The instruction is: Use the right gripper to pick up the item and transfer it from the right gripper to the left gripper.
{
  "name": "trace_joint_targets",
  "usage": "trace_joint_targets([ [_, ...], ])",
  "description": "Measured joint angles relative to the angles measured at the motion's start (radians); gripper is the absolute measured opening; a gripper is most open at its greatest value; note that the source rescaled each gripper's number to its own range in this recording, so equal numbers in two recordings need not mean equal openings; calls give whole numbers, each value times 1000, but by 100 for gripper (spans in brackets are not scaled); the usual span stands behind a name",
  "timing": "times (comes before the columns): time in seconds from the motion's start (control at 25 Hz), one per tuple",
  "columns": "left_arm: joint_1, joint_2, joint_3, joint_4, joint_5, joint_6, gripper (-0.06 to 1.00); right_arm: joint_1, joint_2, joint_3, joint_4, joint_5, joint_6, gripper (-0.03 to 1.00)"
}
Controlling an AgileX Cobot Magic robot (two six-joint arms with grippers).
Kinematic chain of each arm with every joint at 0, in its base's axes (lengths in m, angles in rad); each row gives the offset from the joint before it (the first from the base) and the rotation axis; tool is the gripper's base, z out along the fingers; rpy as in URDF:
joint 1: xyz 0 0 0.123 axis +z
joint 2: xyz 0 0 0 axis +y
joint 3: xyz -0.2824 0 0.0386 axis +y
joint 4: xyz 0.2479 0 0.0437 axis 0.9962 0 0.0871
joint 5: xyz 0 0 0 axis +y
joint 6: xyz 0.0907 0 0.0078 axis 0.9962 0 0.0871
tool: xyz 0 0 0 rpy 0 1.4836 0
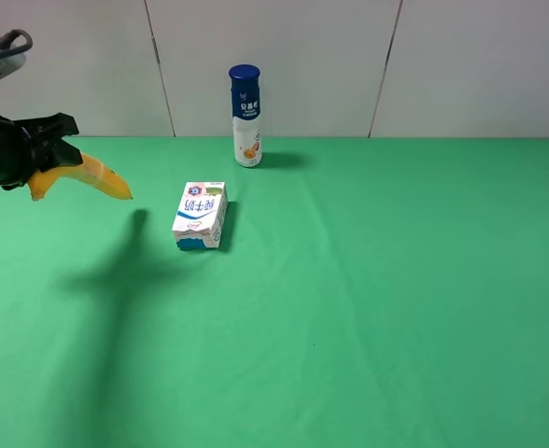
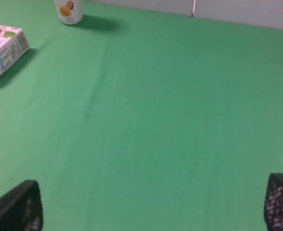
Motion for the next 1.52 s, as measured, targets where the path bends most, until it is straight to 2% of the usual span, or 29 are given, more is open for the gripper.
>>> trace_joint_targets([
  [0.4, 0, 0, 0, 0, 21, 29, 0, 0, 0, 0, 0, 0, 0, 100],
  [0.44, 0, 0, 0, 0, 22, 33, 5, 0, 0, 0, 0, 0, 0, 100],
  [0.48, 0, 0, 0, 0, 22, 34, 19, 0, 0, 0, 0, -1, 0, 100],
  [0.6, 0, 0, 0, 0, 21, 33, 73, 0, 0, 0, 0, -1, 0, 100],
  [0.68, 0, 0, 0, 0, 19, 33, 90, 0, 0, 0, 0, -1, 0, 100],
  [0.76, 0, 0, 0, 0, 19, 33, 96, 0, 0, 0, 0, -1, 0, 100],
  [0.96, 0, 0, 0, 0, 19, 33, 100, 0, 0, 0, 0, -1, 0, 100],
  [1.52, 0, 0, 0, 0, 21, 33, 100, 0, 0, 0, 0, -1, 0, 100],
])
